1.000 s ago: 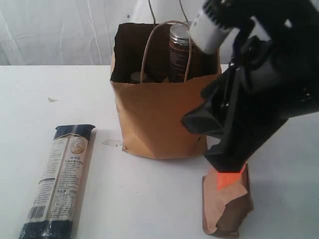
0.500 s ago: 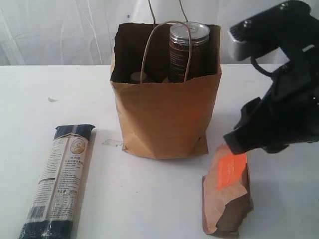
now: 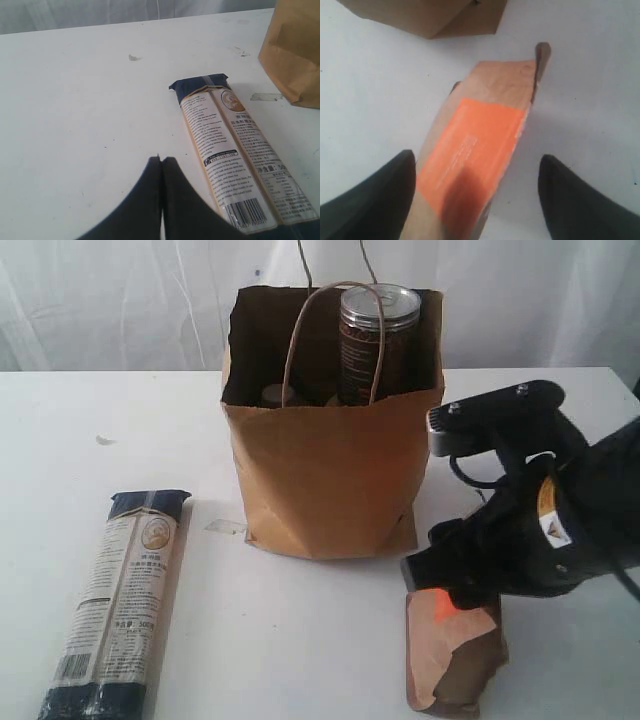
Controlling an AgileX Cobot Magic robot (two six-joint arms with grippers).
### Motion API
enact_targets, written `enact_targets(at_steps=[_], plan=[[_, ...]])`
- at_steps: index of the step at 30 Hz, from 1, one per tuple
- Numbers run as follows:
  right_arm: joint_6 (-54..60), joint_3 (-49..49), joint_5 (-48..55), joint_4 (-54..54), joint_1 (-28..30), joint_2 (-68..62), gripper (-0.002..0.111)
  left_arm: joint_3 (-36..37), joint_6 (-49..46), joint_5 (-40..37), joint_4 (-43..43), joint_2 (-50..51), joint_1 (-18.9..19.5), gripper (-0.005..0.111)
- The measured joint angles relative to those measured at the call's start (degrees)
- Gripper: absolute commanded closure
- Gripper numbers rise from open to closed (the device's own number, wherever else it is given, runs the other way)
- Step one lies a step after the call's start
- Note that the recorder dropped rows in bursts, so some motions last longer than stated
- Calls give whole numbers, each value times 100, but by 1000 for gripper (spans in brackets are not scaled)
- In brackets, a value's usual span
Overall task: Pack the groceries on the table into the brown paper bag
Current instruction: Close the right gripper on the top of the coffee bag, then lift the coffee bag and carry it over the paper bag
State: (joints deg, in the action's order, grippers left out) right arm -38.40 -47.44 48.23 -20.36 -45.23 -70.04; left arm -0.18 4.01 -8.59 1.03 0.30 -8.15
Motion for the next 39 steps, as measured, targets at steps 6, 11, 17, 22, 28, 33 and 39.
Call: enact_targets(at_steps=[6, 11, 17, 22, 28, 33, 39], plan=[[-196, 0, -145, -90, 0, -946, 58, 0, 0, 0, 0, 0, 0, 107], [-248, 0, -316, -98, 0, -1092, 108, 0, 0, 0, 0, 0, 0, 107], [-248, 0, -296, -264, 0, -849, 108, 0, 0, 0, 0, 0, 0, 107], [-8, 15, -143, -348, 0, 340, 108, 0, 0, 0, 0, 0, 0, 107], [192, -210, 80, -596, 0, 1572, 108, 0, 0, 0, 0, 0, 0, 107], [323, -858, 117, -1138, 0, 1842, 108, 0, 0, 0, 0, 0, 0, 107], [909, -1950, 168, -1589, 0, 1553, 108, 0, 0, 0, 0, 0, 0, 107]])
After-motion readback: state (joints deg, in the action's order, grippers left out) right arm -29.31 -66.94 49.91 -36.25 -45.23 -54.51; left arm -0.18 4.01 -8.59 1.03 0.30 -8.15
